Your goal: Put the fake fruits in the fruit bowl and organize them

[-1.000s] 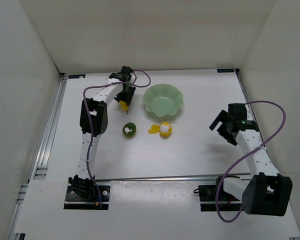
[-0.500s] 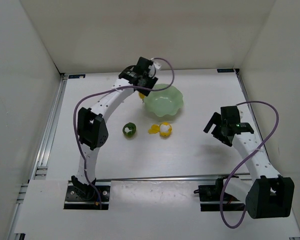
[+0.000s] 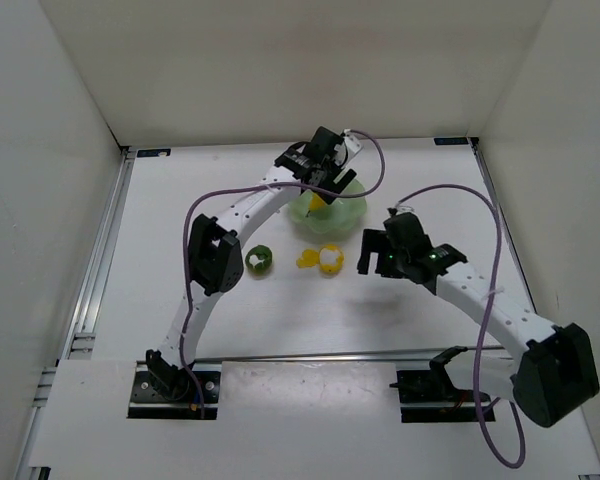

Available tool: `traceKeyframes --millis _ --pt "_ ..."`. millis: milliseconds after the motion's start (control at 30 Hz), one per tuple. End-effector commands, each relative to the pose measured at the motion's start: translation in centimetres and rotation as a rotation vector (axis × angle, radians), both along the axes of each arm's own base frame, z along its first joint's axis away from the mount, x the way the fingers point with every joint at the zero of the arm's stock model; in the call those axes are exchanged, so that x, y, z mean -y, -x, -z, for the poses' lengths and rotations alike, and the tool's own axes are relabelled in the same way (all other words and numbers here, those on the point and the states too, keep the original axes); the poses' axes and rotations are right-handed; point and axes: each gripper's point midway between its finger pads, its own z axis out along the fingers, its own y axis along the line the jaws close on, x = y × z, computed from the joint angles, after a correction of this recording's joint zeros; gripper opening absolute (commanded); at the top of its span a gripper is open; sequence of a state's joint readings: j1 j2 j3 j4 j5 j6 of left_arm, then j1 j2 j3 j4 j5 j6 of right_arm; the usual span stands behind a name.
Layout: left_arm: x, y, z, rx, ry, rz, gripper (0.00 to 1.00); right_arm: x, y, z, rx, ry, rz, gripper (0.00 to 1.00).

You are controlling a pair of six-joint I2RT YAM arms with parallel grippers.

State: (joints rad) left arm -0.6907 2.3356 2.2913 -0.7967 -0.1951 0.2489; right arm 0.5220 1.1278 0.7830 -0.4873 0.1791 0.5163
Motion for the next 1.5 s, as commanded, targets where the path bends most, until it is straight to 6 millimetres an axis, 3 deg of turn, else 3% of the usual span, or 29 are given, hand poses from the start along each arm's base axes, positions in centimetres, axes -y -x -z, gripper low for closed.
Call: traceKeyframes --millis 0,33,67,133,167,200,233,267,300,333,400,433,500,533,633,667,767,800,900,967,1000,1100,1233,1267,1333,1367,1400,1433,1467 --pt "-1.9 -0.1 -9.7 0.179 0.075 -0.068 1.00 -3.9 -2.6 -1.9 0.106 -0.014 -0.123 1.00" --pt "-2.5 0.2 -10.5 0.191 0.075 -0.078 1.00 -4.6 -3.0 -2.3 0.110 -0.017 -0.132 1.00" --pt "-3.4 1.0 -13.1 0.225 0.095 -0.089 1.00 -5.2 -3.4 -2.4 0.115 -0.013 -0.148 1.00" --pt "-6.7 1.4 -12.7 0.207 0.067 -0.146 1.00 -6.3 -4.2 -1.2 0.085 0.013 -0.169 1.00" --pt "-8.3 2.4 -14.8 0.233 0.087 -0.159 1.00 -7.2 -4.7 -0.8 0.069 0.014 -0.185 1.00" --pt "-10.2 2.6 -14.9 0.226 0.087 -0.195 1.00 -7.9 -5.4 -0.9 0.082 0.009 -0.203 1.00" --pt "-11.9 3.4 -12.7 0.182 0.041 -0.215 1.00 -8.9 -5.3 -0.6 0.065 -0.003 -0.230 1.00" --pt "-13.8 4.4 -14.0 0.204 0.045 -0.243 1.00 -9.6 -6.3 -0.3 0.064 0.006 -0.239 1.00" --pt "-15.9 4.6 -13.6 0.196 0.026 -0.281 1.00 -10.4 -6.3 -0.1 0.053 -0.001 -0.259 1.00" --pt "-17.5 5.5 -11.2 0.150 -0.014 -0.309 1.00 -10.7 -6.7 0.1 0.048 0.002 -0.259 1.00" --pt "-20.8 6.7 -11.2 0.146 -0.020 -0.373 1.00 -11.7 -7.3 1.2 0.015 -0.001 -0.275 1.00" --pt "-22.0 7.9 -8.9 0.094 -0.054 -0.390 1.00 -11.9 -7.6 1.5 0.008 0.003 -0.275 1.00" --pt "-24.0 9.0 -8.8 0.093 -0.057 -0.434 1.00 -12.1 -7.2 3.6 -0.066 0.037 -0.275 1.00" --pt "-25.3 9.9 -7.3 0.056 -0.078 -0.461 1.00 -12.2 -7.6 4.4 -0.088 0.058 -0.269 1.00" --pt "-27.4 11.1 -6.4 0.032 -0.079 -0.504 1.00 -11.4 -7.1 6.5 -0.164 0.110 -0.233 0.91" --pt "-27.6 11.6 -6.1 0.022 -0.086 -0.504 1.00 -11.7 -7.4 6.1 -0.157 0.098 -0.225 0.78" --pt "-28.7 12.3 -5.5 0.005 -0.089 -0.522 1.00 -11.7 -7.0 6.2 -0.164 0.106 -0.221 0.62" --pt "-28.7 12.4 -5.1 -0.002 -0.094 -0.521 1.00 -11.6 -6.8 6.1 -0.164 0.106 -0.221 0.49" --pt "-28.8 13.1 -4.8 -0.022 -0.100 -0.515 1.00 -11.1 -6.6 4.2 -0.123 0.116 -0.210 0.25" --pt "-29.0 13.7 -4.3 -0.038 -0.110 -0.514 1.00 -10.9 -6.3 2.4 -0.102 0.096 -0.202 0.20" --pt "-29.0 13.7 -4.3 -0.038 -0.110 -0.514 1.00 -11.2 -6.1 0.0 -0.043 0.069 -0.225 0.20" --pt "-29.4 14.7 -2.8 -0.071 -0.133 -0.512 1.00 -10.8 -6.0 -4.3 0.097 0.047 -0.228 0.20" --pt "-29.2 15.4 -1.4 -0.111 -0.126 -0.510 1.00 -8.3 -9.4 -8.2 0.241 0.040 -0.095 0.25" --pt "-28.9 15.4 -1.3 -0.118 -0.116 -0.501 1.00 -7.7 -10.9 -7.2 0.223 0.056 -0.061 0.25" --pt "-28.3 15.5 -0.9 -0.132 -0.116 -0.480 1.00 -7.5 -13.6 -8.9 0.241 0.064 -0.027 0.31" --pt "-28.3 15.5 -0.9 -0.132 -0.116 -0.480 1.00 -6.8 -15.0 -8.8 0.231 0.086 0.008 0.38" --pt "-27.5 15.6 -0.6 -0.138 -0.132 -0.446 1.00 -6.5 -15.9 -6.5 0.160 0.133 0.024 0.45" --pt "-27.2 15.6 -0.6 -0.136 -0.141 -0.426 1.00 -6.9 -17.5 -8.2 0.187 0.117 0.038 0.58" --pt "-26.8 15.7 -0.3 -0.143 -0.147 -0.415 1.00 -7.0 -18.4 -6.4 0.137 0.122 0.032 0.65"
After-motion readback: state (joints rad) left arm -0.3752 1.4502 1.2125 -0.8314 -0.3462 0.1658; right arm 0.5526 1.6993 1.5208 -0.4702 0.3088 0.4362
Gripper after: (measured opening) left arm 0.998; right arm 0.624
